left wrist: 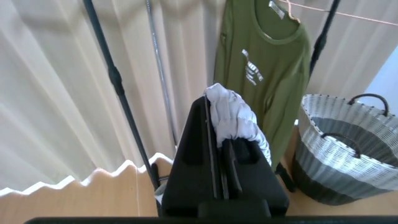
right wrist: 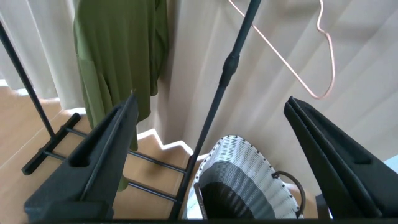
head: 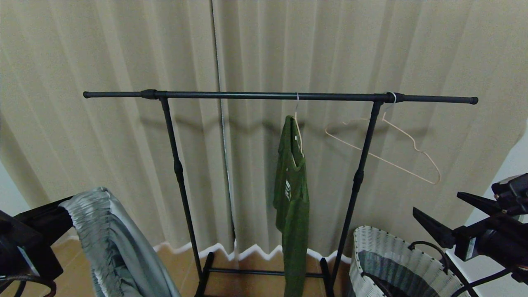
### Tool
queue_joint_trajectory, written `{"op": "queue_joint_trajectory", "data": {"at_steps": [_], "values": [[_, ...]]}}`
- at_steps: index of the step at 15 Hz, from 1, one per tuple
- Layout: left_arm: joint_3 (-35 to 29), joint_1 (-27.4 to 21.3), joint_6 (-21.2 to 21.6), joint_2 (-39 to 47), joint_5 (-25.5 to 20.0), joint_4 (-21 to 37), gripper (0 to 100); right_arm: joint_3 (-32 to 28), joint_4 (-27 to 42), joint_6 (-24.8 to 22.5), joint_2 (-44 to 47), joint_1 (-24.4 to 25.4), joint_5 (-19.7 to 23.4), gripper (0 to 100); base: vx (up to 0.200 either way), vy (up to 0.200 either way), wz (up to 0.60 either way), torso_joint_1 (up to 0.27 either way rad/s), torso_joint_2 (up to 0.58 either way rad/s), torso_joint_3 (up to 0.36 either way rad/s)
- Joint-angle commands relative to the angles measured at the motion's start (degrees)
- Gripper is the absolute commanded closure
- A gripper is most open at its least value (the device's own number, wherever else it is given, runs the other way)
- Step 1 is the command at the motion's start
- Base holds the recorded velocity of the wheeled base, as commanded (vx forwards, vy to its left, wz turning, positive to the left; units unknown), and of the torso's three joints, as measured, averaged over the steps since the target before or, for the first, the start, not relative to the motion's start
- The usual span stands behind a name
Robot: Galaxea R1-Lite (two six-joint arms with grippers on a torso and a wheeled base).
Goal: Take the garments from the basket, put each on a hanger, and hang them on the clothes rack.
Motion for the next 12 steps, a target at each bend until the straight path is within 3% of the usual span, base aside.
{"op": "queue_joint_trajectory", "data": {"at_steps": [1,4,10,12], "values": [[0.34,-0.01,-0.05,-1.84,-0.64,-0.07,100,-0.01,-0.02,-0.03,-0.02,0.02,0.02,0,0.0,0.0,0.0,0.0,0.0,0.0],[0.6,-0.01,-0.13,-3.86,-3.98,-0.16,100,0.08,-0.02,-0.03,-0.02,0.02,0.02,0,0.0,0.0,0.0,0.0,0.0,0.0],[0.69,0.08,-0.22,-3.86,-4.33,-0.16,100,0.08,-0.02,-0.03,-0.02,0.02,0.02,0,0.0,0.0,0.0,0.0,0.0,0.0],[0.51,1.04,-0.4,-3.42,-4.24,0.02,100,0.08,-0.02,-0.03,-0.02,0.02,0.02,0,0.2,-0.2,0.0,0.007,0.0,0.0]]}}
